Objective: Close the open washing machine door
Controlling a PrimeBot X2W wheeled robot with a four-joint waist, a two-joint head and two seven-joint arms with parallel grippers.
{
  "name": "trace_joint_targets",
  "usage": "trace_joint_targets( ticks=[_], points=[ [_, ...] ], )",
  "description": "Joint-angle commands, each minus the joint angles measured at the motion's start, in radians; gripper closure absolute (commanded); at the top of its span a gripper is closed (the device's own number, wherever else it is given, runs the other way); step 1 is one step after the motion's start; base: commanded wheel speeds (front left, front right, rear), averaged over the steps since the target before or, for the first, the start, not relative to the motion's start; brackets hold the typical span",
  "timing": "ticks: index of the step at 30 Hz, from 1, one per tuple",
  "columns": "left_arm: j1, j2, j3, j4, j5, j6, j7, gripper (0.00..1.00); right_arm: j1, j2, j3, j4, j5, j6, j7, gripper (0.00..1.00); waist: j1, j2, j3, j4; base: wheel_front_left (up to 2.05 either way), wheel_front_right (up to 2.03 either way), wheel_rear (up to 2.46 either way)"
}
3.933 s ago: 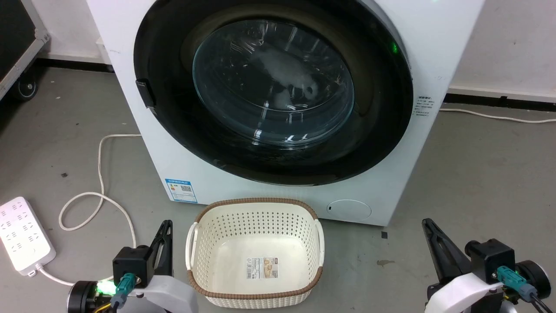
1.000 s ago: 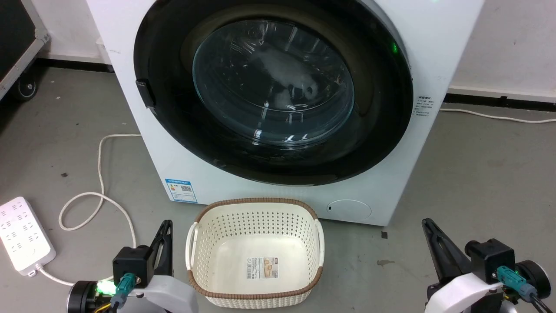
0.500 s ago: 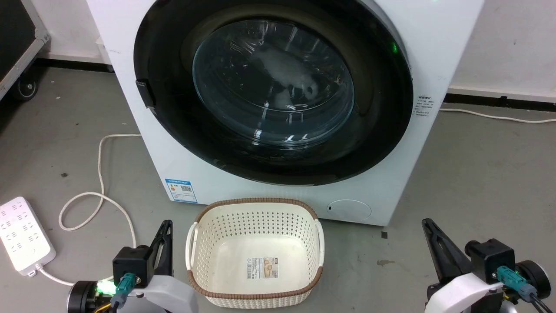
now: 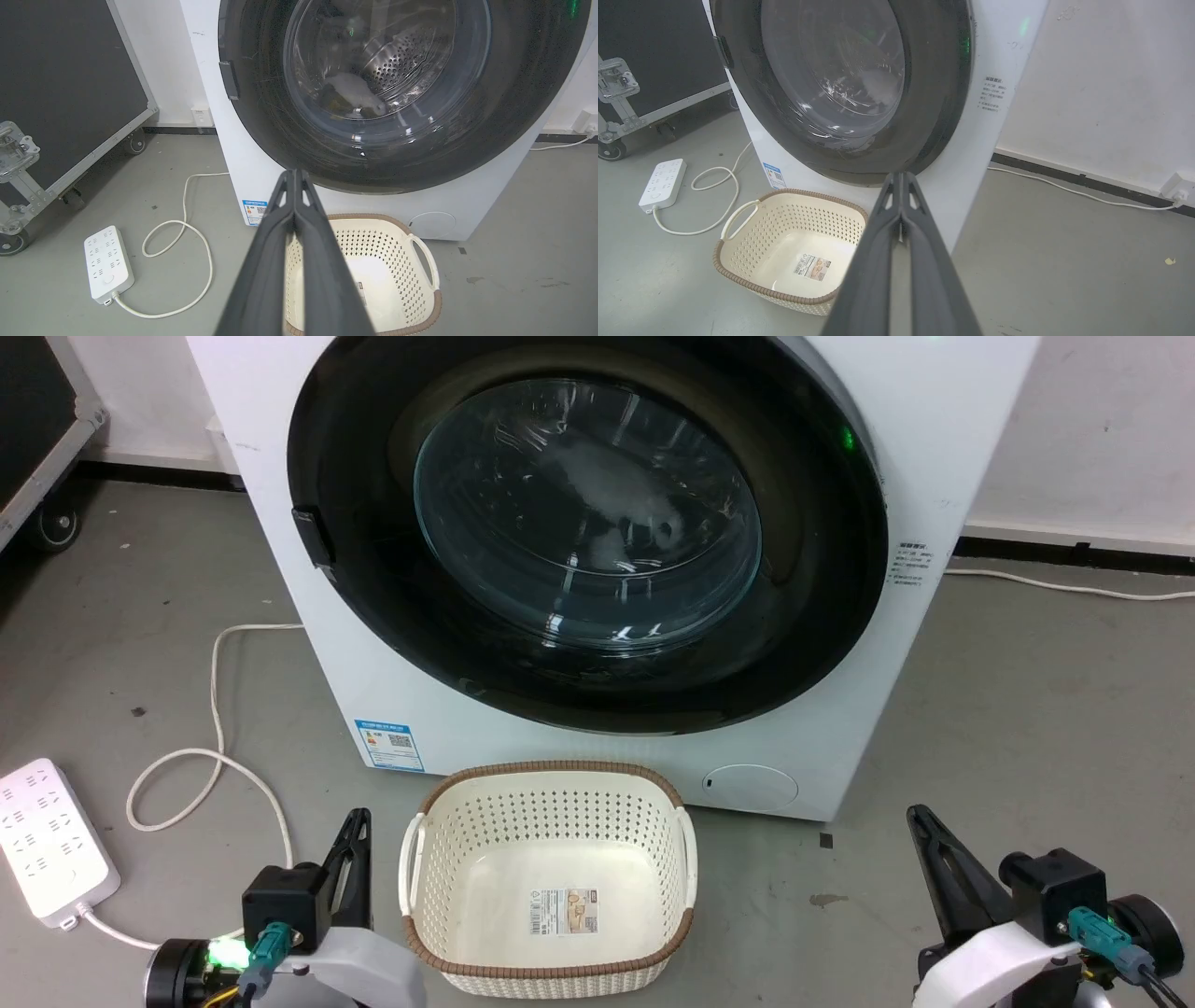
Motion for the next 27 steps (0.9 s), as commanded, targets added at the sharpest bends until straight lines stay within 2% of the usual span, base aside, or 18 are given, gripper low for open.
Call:
trace_joint_targets(
  ticks=[1, 27],
  points=[
    [-0.015, 0.000, 0.002, -0.004, 0.002, 0.003, 0.000, 1.00, -0.014, 0.005, 0.000, -0.006, -0.005, -0.001, 0.000, 1.00, 0.0000, 0.0000, 0.000, 0.000, 0.00, 0.00, 0.00],
    [-0.015, 0.000, 0.002, -0.004, 0.002, 0.003, 0.000, 1.00, -0.014, 0.005, 0.000, -0.006, -0.005, -0.001, 0.000, 1.00, 0.0000, 0.0000, 0.000, 0.000, 0.00, 0.00, 0.00]
  ],
)
